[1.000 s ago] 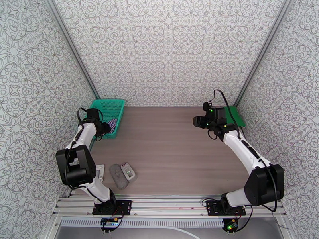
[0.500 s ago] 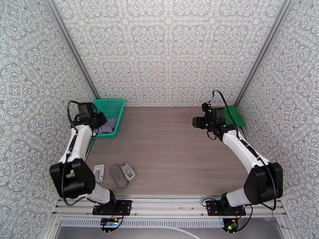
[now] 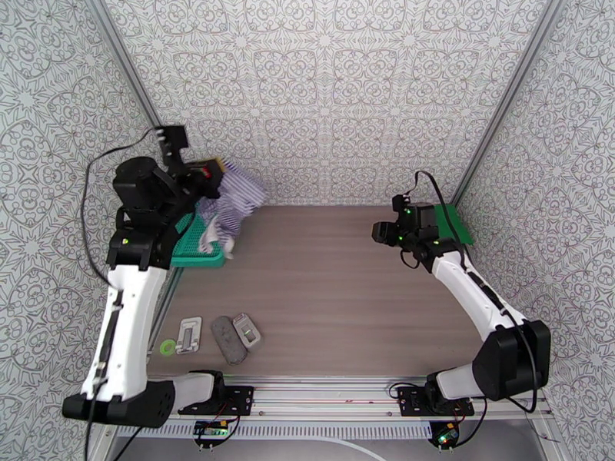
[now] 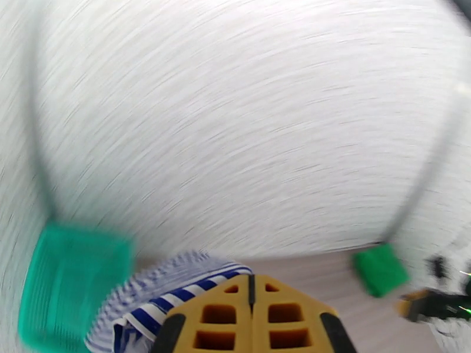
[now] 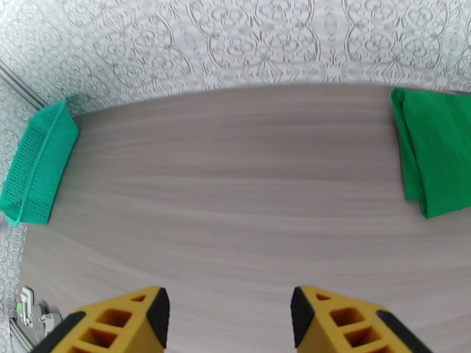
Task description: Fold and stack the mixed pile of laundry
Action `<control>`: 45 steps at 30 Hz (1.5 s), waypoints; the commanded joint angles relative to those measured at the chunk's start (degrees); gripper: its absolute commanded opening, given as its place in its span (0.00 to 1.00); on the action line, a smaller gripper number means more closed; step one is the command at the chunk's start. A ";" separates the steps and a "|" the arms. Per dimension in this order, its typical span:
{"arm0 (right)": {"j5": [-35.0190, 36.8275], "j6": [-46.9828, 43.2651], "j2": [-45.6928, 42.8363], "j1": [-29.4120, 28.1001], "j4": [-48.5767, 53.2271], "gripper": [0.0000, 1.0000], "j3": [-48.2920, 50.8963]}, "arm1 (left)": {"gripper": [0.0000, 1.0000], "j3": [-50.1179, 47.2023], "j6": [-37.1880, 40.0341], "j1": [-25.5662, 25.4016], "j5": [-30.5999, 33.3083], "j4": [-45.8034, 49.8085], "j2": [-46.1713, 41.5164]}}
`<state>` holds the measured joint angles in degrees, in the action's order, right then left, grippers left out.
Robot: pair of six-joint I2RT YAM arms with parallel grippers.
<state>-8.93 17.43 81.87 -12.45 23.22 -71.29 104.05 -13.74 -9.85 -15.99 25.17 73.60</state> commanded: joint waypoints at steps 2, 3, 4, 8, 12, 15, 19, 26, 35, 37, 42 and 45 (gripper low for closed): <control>1.92 1.06 -2.81 -0.47 1.92 0.60 -2.33 | 0.00 4.11 2.84 -10.48 -0.68 -2.12 2.33; 2.68 0.94 -3.25 -0.47 2.56 0.60 -2.45 | 0.00 3.82 2.71 -13.09 0.35 -2.54 3.10; 3.55 0.69 -3.73 -0.47 3.39 0.60 -2.53 | 0.00 3.43 2.46 -15.53 1.37 -2.49 3.98; 5.95 -0.36 -6.08 -0.23 6.75 0.61 -2.38 | 0.00 -3.60 -0.15 -21.19 8.56 -4.33 6.21; 7.88 -1.32 -8.65 0.05 10.33 0.63 -0.54 | 0.00 -16.77 -8.24 -21.18 13.16 -7.61 8.69; 9.53 -1.03 -9.36 0.41 13.09 0.63 1.70 | 0.00 -25.09 -15.18 -19.46 12.38 -10.76 13.00; 7.41 0.49 -8.66 0.43 15.19 0.63 5.93 | 0.24 -29.40 -18.45 -17.31 8.44 -14.05 21.48; 1.09 0.53 -10.66 -5.54 14.08 0.62 14.44 | 0.67 -35.36 -18.35 -15.02 10.70 -12.65 20.09; -3.65 0.65 -4.47 -8.81 5.83 0.59 21.33 | 0.41 -50.06 -12.42 -26.06 13.71 -7.11 6.90; -5.20 1.69 -0.21 -8.18 3.30 0.59 20.07 | 0.40 -52.05 -12.89 -33.33 16.09 -8.71 7.08; -9.81 2.89 10.54 -7.82 -2.62 0.62 15.43 | 0.55 -48.74 -11.71 -46.15 21.14 -9.68 16.03; -11.04 2.23 15.60 -7.83 -4.17 0.62 12.67 | 0.60 -42.09 -8.59 -49.94 23.80 -6.43 24.47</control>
<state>-16.67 19.16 94.65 -20.62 23.99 -55.00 56.18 -25.87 -57.63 2.79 16.73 91.90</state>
